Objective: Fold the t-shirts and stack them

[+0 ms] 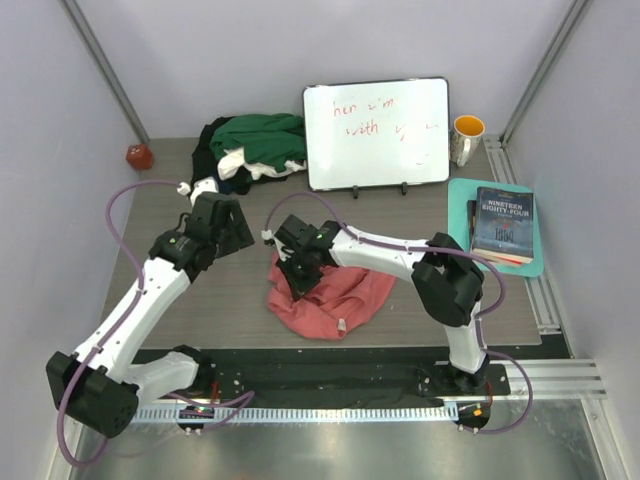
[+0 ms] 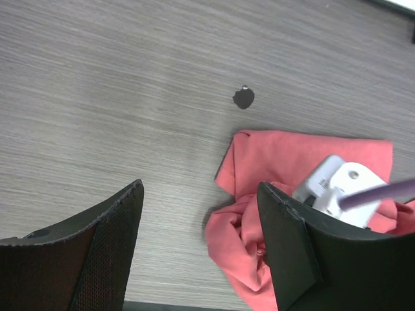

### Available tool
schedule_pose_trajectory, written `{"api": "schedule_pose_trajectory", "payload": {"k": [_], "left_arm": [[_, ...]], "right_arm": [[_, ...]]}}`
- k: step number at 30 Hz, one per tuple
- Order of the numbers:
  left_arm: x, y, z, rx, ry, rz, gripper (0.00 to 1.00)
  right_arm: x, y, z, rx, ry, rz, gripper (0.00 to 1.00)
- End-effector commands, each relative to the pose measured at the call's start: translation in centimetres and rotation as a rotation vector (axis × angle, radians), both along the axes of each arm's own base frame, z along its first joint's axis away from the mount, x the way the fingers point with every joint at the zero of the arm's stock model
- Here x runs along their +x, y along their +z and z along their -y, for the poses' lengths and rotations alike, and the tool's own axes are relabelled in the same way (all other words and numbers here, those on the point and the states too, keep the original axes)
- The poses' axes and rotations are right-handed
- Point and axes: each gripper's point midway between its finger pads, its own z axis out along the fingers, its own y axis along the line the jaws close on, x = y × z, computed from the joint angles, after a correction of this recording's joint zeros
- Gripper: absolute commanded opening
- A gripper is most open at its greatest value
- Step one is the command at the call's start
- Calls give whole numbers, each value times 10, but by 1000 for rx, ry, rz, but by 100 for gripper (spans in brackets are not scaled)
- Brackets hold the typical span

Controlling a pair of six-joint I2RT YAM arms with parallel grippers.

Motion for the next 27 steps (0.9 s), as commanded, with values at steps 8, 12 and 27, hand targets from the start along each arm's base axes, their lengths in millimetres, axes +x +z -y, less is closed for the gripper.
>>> {"api": "schedule_pose_trajectory", "payload": {"k": [8,12,27], "left_arm": [[8,-11,2,-9,0,10,72],[9,-16,0,-9,3,4,72],[9,-20,4,-49,-16,-9,71]], "right_arm": [[-7,66,-59,247,98,131,7],[-17,97,-61,349,94,129,30],[51,128,-7,373,-340,285,62]]}}
